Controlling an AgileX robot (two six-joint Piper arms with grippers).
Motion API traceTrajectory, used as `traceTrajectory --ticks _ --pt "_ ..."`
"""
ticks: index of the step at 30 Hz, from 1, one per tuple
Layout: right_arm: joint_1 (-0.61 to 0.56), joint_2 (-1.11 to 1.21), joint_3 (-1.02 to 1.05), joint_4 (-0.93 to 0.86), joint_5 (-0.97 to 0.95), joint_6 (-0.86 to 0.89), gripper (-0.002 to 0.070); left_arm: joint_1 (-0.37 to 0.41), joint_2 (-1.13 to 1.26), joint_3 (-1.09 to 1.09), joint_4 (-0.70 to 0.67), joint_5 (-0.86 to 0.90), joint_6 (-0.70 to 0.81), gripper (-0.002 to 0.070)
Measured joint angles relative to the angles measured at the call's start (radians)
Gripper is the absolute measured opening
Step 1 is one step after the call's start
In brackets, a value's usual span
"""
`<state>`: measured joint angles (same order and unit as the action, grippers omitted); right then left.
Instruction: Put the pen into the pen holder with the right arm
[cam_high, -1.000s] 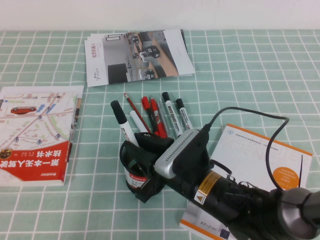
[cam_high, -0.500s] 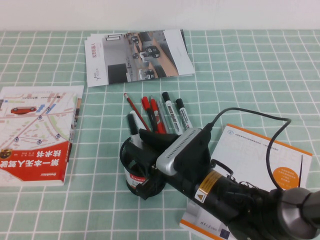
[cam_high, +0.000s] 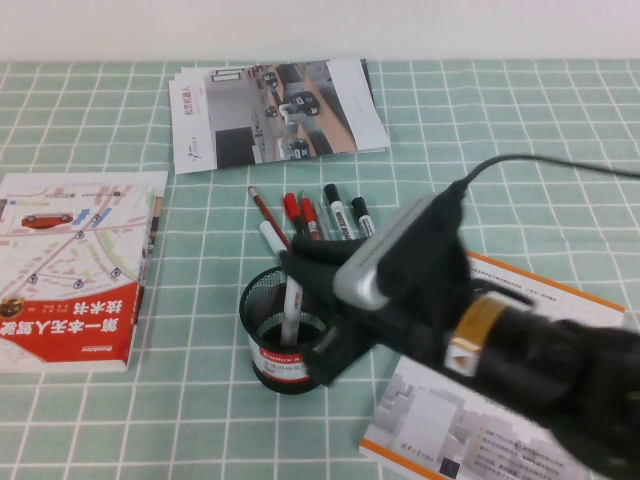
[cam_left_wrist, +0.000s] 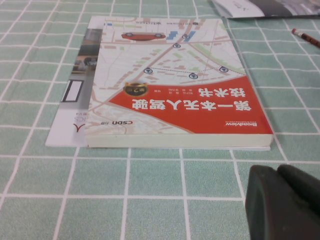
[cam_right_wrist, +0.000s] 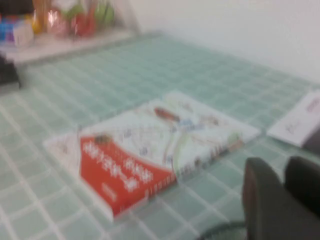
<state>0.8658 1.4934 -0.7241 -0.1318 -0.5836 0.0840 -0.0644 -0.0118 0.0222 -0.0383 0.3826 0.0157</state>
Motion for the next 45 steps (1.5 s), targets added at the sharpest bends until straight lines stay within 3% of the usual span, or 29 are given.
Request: traceTrajectory --ticks 3,9,20,32,35,41,45 --pt "0.0 -0.144 0.0 -0.009 0.24 0.002 0.0006 0.0 0.0 0.0 0.0 0.0 0.0 -0.0004" --pt "0.0 -0.411 0.06 0.013 0.584 0.002 -0.0015 0.0 0.0 0.0 0.0 0.0 0.0 -0.0004" --pt "0.0 -0.764 0.357 0.075 0.796 0.0 -0.0017 0.0 0.0 0.0 0.0 0.0 0.0 -0.0004" --pt "-0.014 -0.82 0.442 0.071 0.848 0.0 -0.0019 0.0 0.0 0.0 0.0 0.0 0.0 -0.0004" --pt "-0.134 -0.865 0.451 0.071 0.846 0.0 -0.0019 0.0 0.0 0.0 0.0 0.0 0.0 -0.0004" --pt "-0.559 -1.066 0.536 0.071 0.819 0.0 -0.0019 0.0 0.0 0.0 0.0 0.0 0.0 -0.0004" --pt "-0.735 -1.218 0.603 0.071 0.819 0.0 -0.0019 0.0 0.0 0.0 0.0 0.0 0.0 -0.0004"
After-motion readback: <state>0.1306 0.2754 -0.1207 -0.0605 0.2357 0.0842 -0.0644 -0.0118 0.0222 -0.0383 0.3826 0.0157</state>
